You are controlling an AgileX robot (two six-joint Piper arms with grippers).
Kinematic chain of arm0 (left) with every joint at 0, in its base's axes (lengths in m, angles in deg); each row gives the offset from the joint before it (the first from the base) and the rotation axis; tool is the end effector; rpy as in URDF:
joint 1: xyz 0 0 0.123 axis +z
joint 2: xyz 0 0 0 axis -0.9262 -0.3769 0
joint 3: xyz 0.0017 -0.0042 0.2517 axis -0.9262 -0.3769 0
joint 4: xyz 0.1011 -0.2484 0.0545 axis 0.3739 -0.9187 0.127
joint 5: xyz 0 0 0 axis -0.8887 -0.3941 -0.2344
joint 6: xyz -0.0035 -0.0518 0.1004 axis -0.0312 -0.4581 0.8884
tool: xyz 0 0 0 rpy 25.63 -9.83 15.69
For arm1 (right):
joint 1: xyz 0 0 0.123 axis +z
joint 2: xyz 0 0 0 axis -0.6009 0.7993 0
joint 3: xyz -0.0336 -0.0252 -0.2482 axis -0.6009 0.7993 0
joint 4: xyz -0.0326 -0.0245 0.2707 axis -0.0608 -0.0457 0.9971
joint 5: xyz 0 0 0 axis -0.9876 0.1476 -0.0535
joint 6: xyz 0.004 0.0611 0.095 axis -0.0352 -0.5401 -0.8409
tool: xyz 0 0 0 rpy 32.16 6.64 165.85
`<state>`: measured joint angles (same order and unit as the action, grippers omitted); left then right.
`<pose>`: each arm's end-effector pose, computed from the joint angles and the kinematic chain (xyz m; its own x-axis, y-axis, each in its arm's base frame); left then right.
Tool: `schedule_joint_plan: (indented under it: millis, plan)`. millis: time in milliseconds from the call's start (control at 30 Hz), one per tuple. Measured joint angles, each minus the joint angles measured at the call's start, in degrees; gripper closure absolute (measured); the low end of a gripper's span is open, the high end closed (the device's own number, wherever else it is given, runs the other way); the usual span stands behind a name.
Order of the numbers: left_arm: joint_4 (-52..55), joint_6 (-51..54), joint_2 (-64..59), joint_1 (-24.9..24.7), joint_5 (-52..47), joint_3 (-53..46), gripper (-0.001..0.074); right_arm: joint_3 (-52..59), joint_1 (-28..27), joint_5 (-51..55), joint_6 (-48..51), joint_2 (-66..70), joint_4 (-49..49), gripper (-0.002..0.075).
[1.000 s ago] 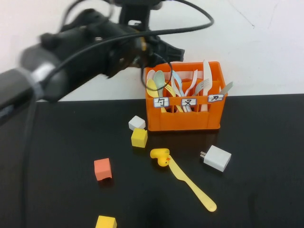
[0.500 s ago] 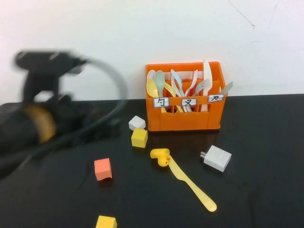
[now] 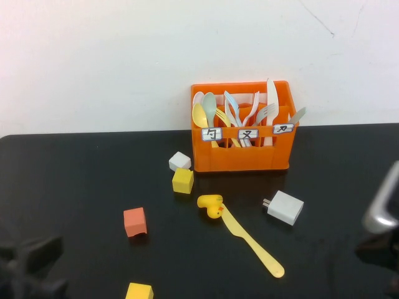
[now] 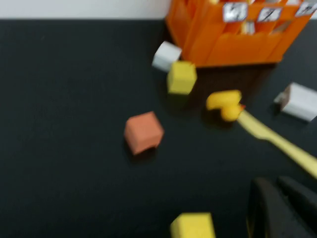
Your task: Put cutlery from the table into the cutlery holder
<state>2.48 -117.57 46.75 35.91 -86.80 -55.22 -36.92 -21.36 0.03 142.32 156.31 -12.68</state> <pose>0.1704 -0.0887 0.2597 -0.5355 -0.1063 -0.8378 0.2423 0.9310 -0.2730 0.2352 0.1020 0.1802 -0.4565 -0.6523 -0.6051 -0.7828 0.6177 -0.0753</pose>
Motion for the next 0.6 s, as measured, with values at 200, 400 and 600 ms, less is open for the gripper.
schedule_joint_plan:
  millis: [200,400,600]
  plan:
    - [0.3,0.2,5.4,0.0,-11.7,-0.7,0.0735,-9.1,8.3,-0.3,-5.3,12.2,-8.2,0.0728]
    - [0.3,0.4,5.9,0.0,-14.1,-0.7,0.0736,-19.2,15.8,-0.4,-8.2,25.0,-11.9,0.0728]
    - [1.9,0.4,6.0,0.0,-12.6,-2.3,0.0736,-31.5,17.0,5.6,-14.2,37.6,-18.3,0.0718]
